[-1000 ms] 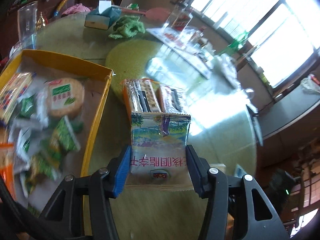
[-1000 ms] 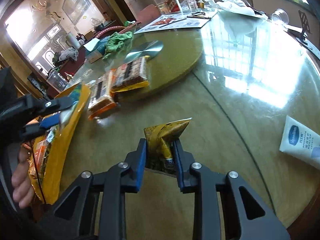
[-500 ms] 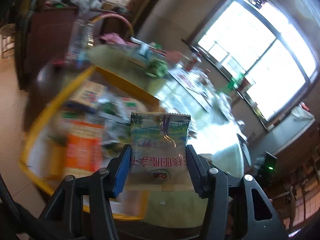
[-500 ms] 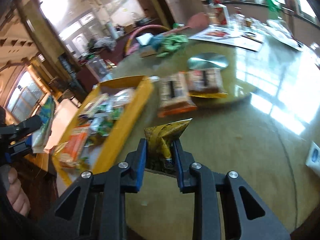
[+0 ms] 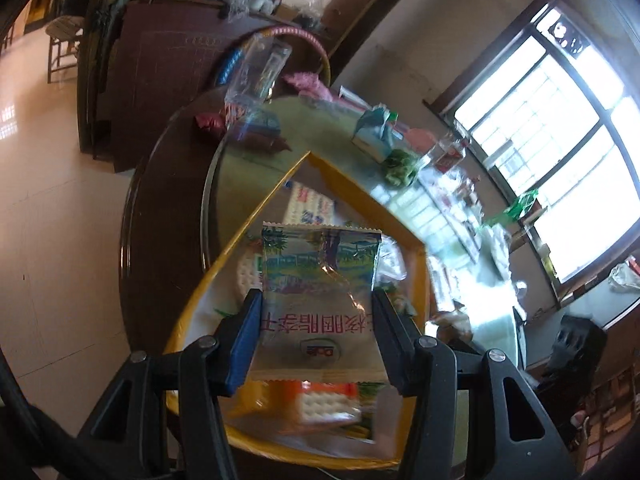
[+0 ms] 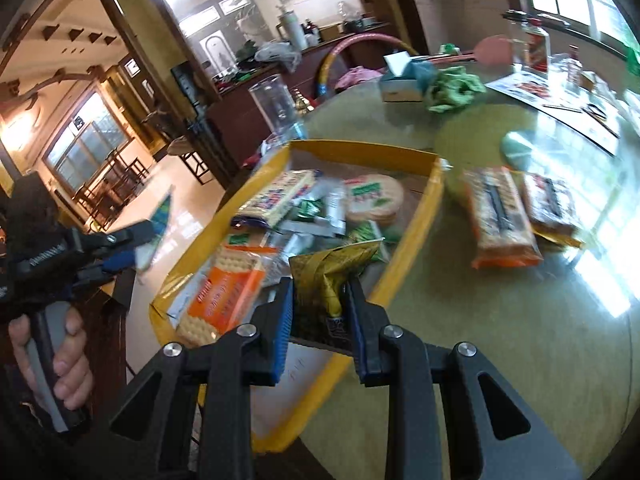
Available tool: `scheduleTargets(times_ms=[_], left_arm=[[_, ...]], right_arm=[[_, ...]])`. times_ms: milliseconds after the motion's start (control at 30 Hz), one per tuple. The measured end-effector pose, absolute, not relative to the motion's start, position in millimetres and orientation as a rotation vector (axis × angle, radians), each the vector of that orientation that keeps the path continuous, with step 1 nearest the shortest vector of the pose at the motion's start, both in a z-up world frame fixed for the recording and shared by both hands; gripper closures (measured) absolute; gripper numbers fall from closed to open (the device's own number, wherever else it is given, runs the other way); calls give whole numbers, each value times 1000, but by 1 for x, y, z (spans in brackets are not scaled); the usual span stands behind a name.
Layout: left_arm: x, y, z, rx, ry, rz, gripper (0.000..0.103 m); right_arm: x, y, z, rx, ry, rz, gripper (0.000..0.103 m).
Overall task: Organize snacks
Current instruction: 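Carry both items over the tray and open both grippers to release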
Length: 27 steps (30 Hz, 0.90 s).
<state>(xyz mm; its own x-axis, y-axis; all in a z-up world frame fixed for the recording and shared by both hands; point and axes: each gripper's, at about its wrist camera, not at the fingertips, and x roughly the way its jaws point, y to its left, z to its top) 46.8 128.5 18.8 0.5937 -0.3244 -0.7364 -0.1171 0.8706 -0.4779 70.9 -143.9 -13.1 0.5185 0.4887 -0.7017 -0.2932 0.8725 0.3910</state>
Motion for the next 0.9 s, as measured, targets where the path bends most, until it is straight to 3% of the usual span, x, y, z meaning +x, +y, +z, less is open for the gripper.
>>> scheduleTargets(times_ms=[533,633,667,800,900], left_arm=[[72,117,-14,-278,1066,-94,45],[69,118,-14,-295,1052,-120,34],[69,118,-14,-301,1051,-125,30],[65,113,-13,-291,1067,-153,24],[58,110,-10,-272,1068,-189,24]], right_arm=[[158,-89,-52,241,1039,490,75],[164,-89,-55,269,1053,487,74],[166,-90,-55,278,1057,476,72],[168,-97,-47,306,1049,428,43],[161,-108,-33,327,1009,395,39]])
